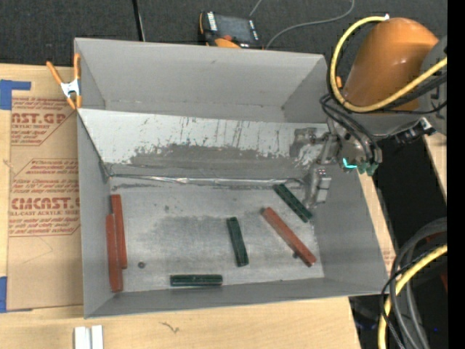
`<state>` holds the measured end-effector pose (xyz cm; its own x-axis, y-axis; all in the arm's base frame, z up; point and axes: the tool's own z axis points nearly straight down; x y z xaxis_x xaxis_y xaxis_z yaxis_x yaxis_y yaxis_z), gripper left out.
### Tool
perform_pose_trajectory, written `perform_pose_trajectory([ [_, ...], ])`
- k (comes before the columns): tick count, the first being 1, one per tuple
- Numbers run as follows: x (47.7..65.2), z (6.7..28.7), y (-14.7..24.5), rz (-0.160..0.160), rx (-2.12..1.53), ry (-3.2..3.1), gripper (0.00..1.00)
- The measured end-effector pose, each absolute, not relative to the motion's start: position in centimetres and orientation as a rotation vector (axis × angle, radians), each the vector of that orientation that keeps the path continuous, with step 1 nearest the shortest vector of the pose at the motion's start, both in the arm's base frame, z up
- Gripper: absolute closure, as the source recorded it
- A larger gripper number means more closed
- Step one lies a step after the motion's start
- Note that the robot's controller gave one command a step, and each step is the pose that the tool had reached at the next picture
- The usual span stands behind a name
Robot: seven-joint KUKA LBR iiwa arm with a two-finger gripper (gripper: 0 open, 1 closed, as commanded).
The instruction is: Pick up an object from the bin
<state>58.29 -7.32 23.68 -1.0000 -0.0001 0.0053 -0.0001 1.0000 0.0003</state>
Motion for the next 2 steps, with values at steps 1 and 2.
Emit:
perform_pose_trajectory([
  [1, 55.6, 14.3, -9.4, -0.002, -0.297, -3.122, 0.00],
  [2, 59.0, 21.9, -8.4, 0.002, -0.004, -3.150, 0.00],
])
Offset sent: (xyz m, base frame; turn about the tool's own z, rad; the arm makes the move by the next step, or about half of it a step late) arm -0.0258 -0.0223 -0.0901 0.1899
